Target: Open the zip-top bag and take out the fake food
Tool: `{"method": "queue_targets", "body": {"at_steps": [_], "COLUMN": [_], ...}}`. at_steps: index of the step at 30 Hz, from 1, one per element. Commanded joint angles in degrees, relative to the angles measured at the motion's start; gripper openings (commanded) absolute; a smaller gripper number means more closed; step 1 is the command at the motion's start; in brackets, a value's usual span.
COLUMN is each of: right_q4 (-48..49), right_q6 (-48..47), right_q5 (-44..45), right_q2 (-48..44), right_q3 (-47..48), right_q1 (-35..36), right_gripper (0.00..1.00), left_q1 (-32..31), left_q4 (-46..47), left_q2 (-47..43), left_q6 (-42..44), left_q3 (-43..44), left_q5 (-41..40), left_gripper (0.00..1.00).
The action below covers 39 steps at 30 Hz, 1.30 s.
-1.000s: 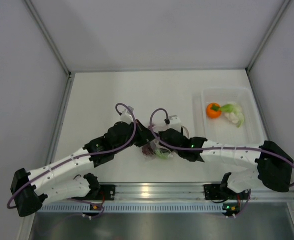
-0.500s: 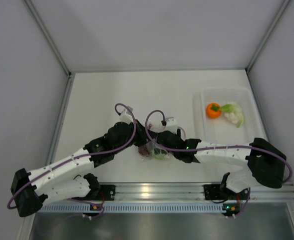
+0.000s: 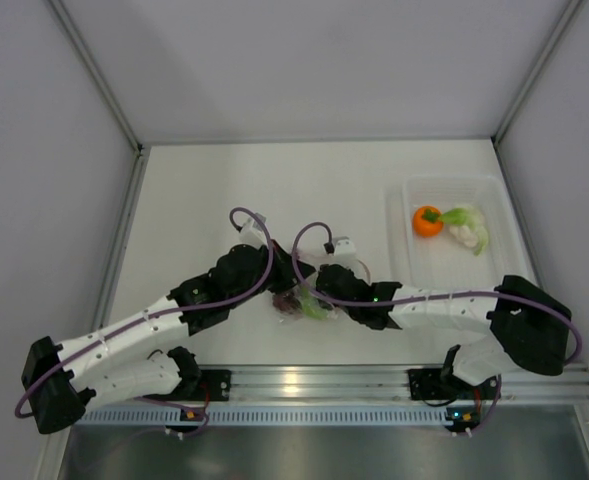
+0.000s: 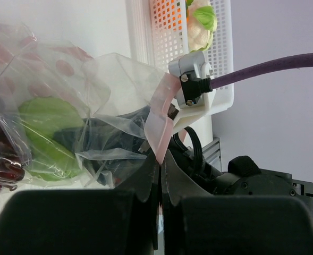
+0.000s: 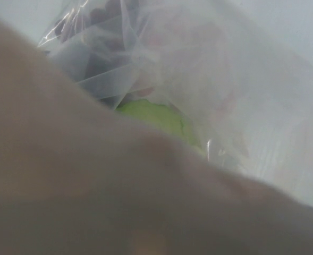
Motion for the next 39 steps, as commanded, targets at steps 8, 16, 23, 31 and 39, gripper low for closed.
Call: {"method": "queue_targets", "body": {"at_steps": [8, 16, 23, 31, 39], "right_q4": [-12.9, -17.4, -22.4, -22.1, -17.4], "right_q6": [-2.7, -6.2, -7.6, -4.6, -2.5], "right_q5": [0.4, 6.8, 18.2, 23.7, 25.3], "right_q2": [-4.4, -13.5, -14.6, -15.4, -22.5], "right_q3": [-1.5, 2.3, 4.9, 3.7, 2.2], "right_q1": [2.0, 2.3, 1.5, -2.9, -3.7], "right_gripper": [0.06, 0.06, 0.03, 0.00, 0.00], "left_q1": [-0.1, -0.1, -0.1, -0.1, -0.1], "left_q4": [2.6, 2.6, 2.6, 1.2, 0.5], "left_q2": [0.1, 1.5, 0.8, -1.5, -2.2], "left_q6": [0.6, 1.2, 1.4, 2.0, 2.3], "left_q3": [-0.3, 0.1, -0.5, -1.4, -2.6], "left_q5": [-1.5, -1.2, -1.1, -2.2, -2.8], "left_gripper": [0.00, 0.00, 0.00, 0.00, 0.00]}}
